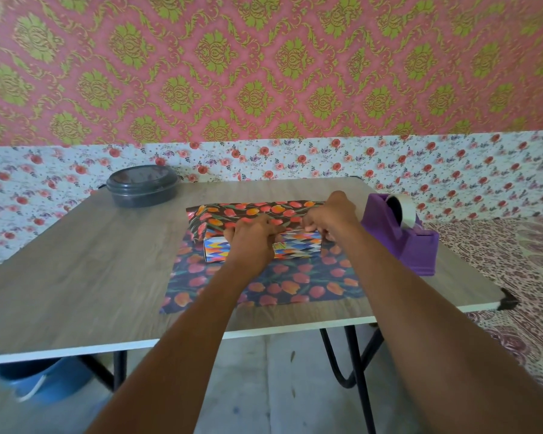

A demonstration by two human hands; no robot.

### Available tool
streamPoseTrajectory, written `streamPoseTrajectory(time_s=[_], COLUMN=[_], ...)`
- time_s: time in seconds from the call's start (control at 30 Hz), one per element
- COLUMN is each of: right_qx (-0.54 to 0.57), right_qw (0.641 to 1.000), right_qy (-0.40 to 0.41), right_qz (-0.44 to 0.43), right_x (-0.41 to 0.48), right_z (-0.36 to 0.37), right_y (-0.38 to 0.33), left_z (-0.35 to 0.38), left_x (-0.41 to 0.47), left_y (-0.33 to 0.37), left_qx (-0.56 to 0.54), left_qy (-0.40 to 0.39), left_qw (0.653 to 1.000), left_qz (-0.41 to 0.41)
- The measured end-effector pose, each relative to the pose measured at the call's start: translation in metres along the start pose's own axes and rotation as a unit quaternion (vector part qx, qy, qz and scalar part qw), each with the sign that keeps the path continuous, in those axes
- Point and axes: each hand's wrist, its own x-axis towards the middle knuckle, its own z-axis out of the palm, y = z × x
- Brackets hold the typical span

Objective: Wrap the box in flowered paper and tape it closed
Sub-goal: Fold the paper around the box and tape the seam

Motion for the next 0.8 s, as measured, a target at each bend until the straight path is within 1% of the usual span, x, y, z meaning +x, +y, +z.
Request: streamPoseTrajectory(time_s=[0.1,0.23,0.37,0.47,0.53,0.63,0.7,0.8], right_qx=[-0.006,-0.024,-0.025,-0.037,-0.037,-0.009,0.039,0.117], right_qw=[0.999,0.992,0.99,0.994,0.994,0.984,0.974,0.964], right_qy=[-0.024,-0.091,-0.1,-0.078,-0.078,-0.125,-0.148,-0.15], right_qz=[0.035,0.082,0.092,0.063,0.072,0.131,0.167,0.186], right_x=[0.007,0.016,0.02,0.019,0.018,0.019,0.017,0.014], right_z=[-0.003,-0.005,-0.004,-0.006,-0.007,-0.006,-0.006,-0.006], right_y=[-0.003,-0.004,0.0,0.003,0.007,0.014,0.02,0.029], left_z=[0.0,0.0,0.002,0.003,0.002,0.002,0.003,0.004], left_x=[0.0,0.001,0.001,0.001,0.001,0.001,0.001,0.001], left_y=[0.0,-0.001,-0.002,-0.002,-0.002,-0.003,-0.003,-0.004], left_qx=[0.002,0.001,-0.008,-0.009,-0.01,-0.012,-0.011,-0.015], left_qy=[-0.002,-0.001,0.004,0.005,0.005,0.009,0.009,0.014], left_qw=[1.0,1.0,1.0,1.0,1.0,1.0,1.0,1.0], left_qz=[-0.001,-0.001,-0.001,0.0,0.003,0.0,-0.001,-0.002])
